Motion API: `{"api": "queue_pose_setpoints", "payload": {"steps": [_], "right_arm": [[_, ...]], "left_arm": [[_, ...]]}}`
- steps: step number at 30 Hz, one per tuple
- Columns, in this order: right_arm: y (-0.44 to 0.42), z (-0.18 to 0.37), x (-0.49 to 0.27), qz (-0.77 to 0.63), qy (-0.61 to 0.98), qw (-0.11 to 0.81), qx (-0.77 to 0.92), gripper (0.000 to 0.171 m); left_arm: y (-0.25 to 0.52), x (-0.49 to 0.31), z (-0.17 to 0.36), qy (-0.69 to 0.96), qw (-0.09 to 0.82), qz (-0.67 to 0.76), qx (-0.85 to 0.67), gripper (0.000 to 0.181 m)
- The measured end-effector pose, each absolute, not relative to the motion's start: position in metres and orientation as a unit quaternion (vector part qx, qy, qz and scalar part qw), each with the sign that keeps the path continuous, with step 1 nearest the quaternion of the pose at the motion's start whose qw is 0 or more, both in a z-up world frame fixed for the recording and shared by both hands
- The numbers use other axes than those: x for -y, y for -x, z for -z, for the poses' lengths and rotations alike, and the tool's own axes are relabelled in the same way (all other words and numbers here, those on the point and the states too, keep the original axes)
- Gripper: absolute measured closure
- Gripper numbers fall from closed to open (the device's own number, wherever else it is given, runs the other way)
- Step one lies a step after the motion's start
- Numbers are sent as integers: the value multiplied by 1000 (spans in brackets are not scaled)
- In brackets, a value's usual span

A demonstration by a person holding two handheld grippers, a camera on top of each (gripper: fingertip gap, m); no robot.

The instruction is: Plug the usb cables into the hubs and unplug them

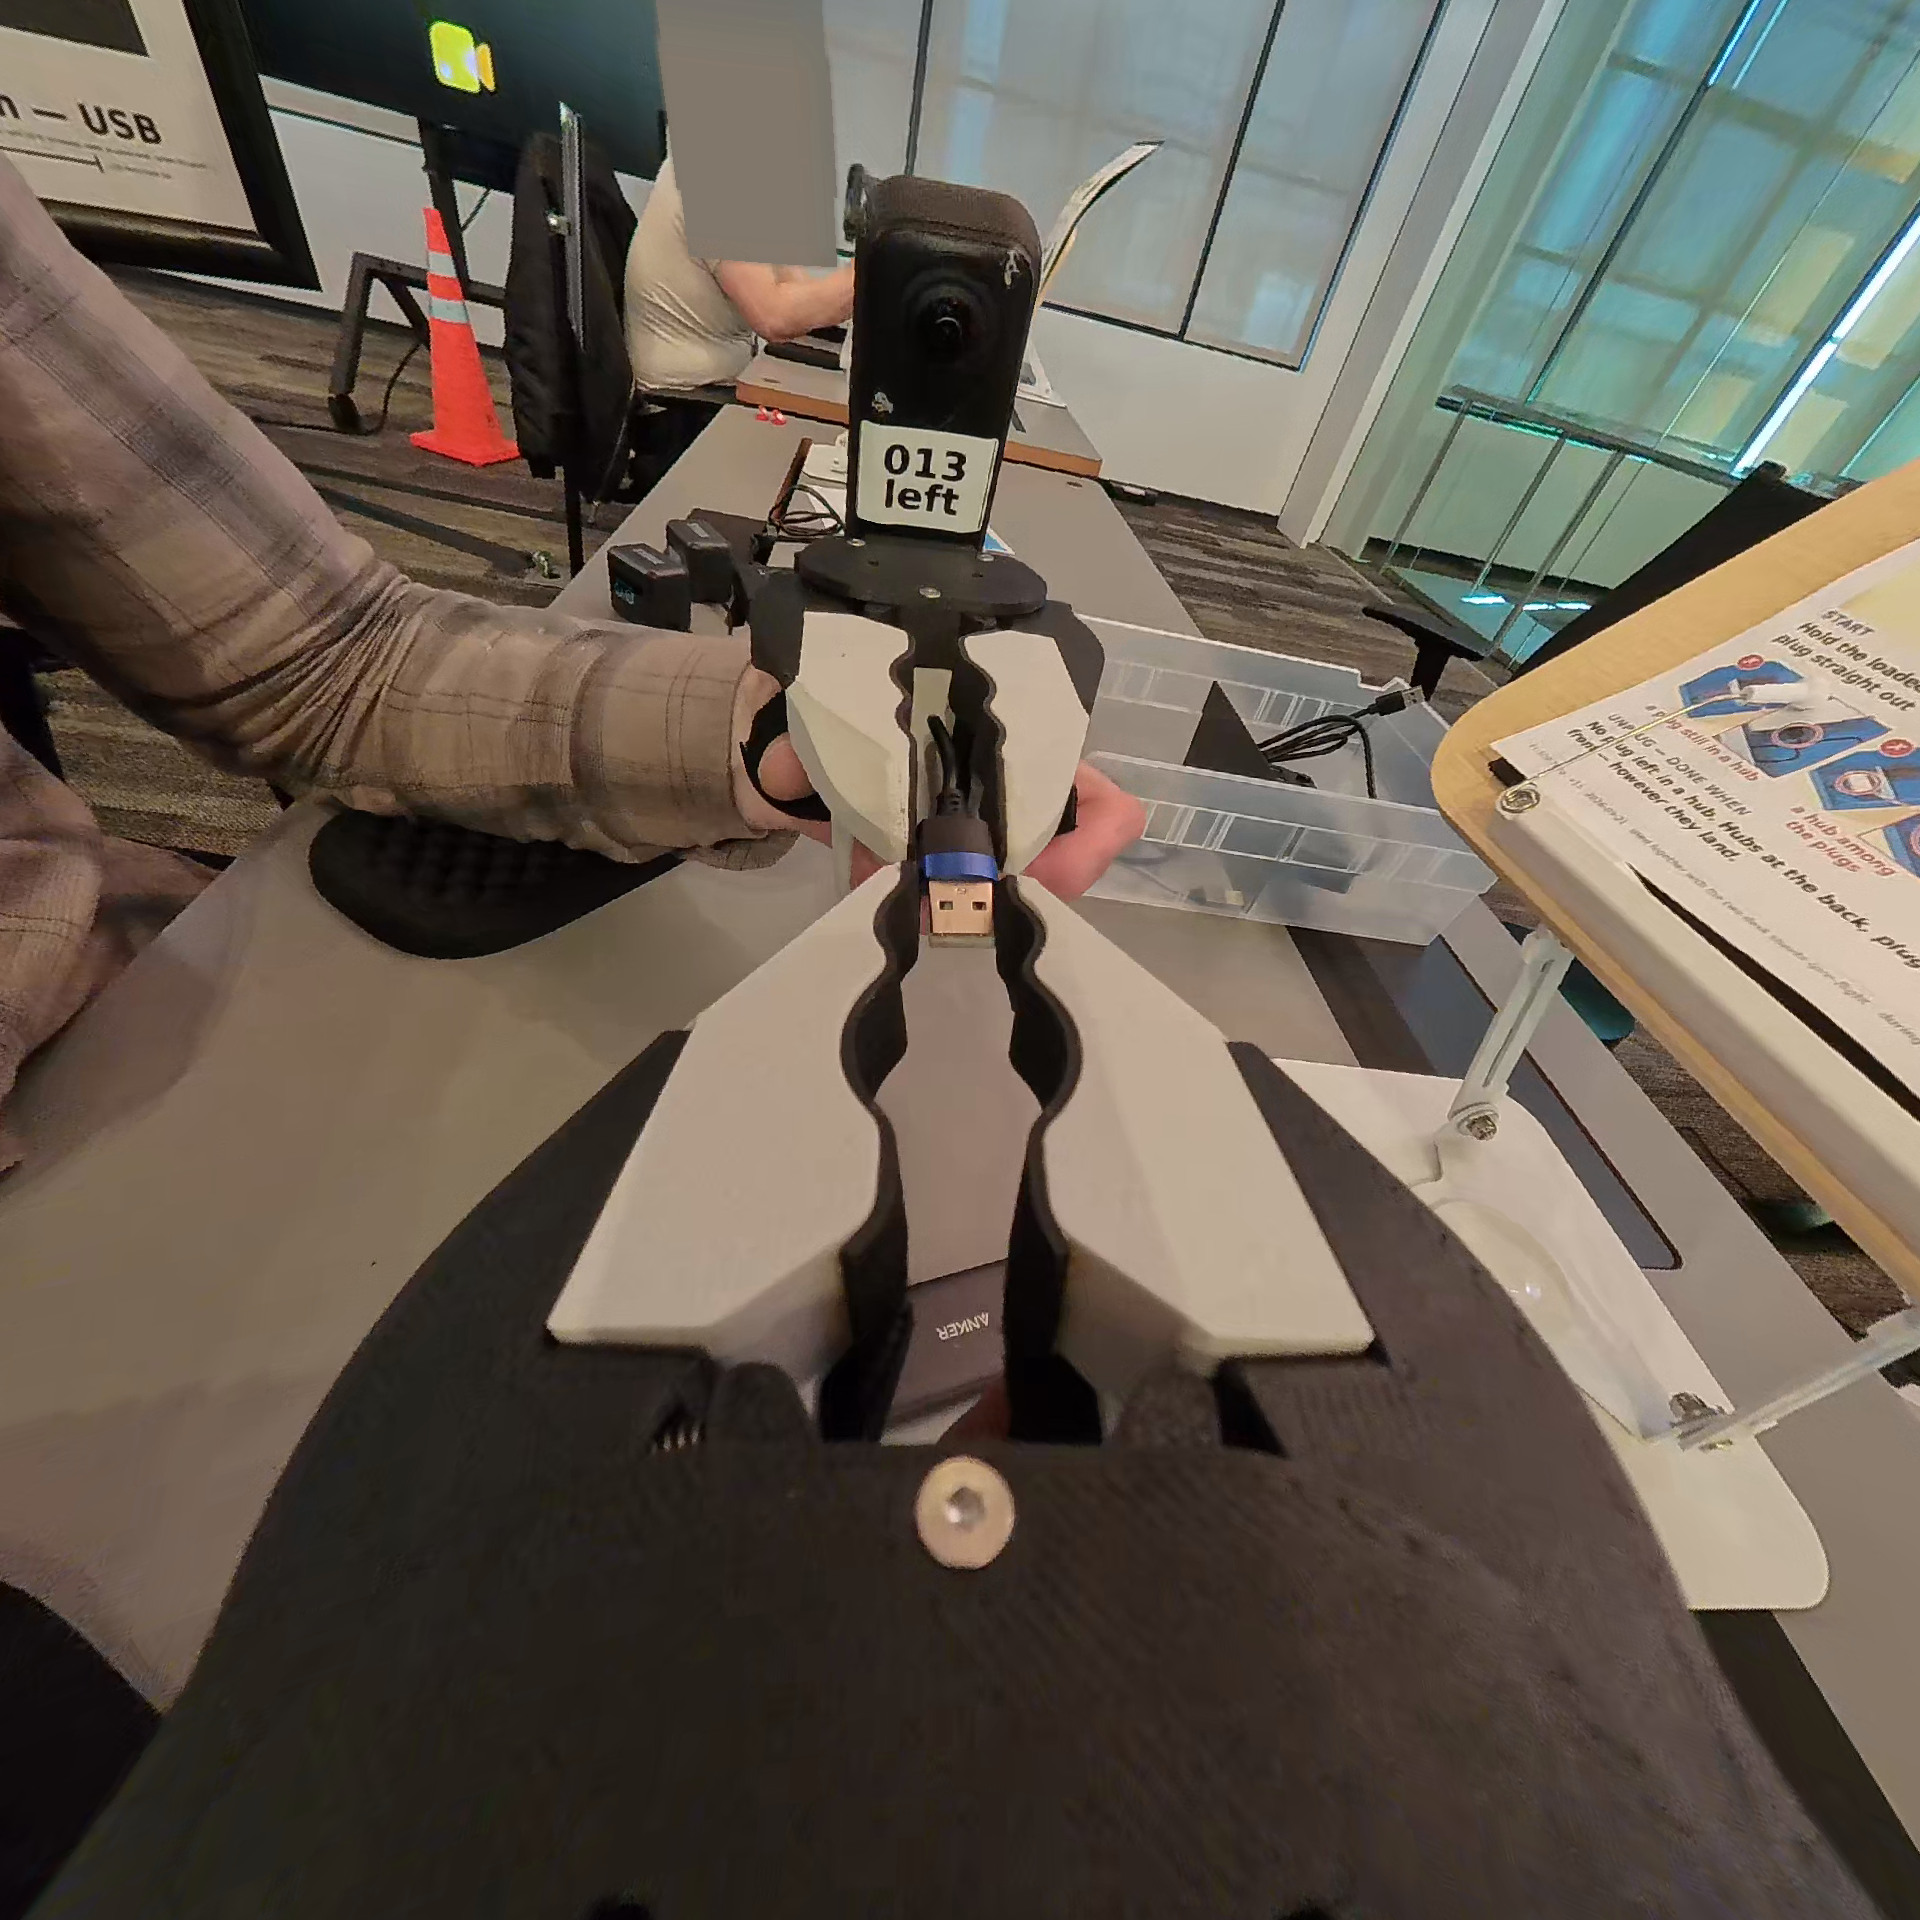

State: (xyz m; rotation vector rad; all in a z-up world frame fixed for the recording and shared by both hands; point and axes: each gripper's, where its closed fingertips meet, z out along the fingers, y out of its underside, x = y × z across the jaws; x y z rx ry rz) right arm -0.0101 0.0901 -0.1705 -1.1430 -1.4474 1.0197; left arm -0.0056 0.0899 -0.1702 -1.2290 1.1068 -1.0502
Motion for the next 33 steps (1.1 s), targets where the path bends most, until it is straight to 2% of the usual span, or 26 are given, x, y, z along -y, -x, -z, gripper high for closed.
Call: {"api": "queue_pose_setpoints", "payload": {"steps": [33], "right_arm": [[9,162,-89,-437,465,497,588,159]], "left_arm": [[2,-89,160,497,589,467,-434,166]]}}
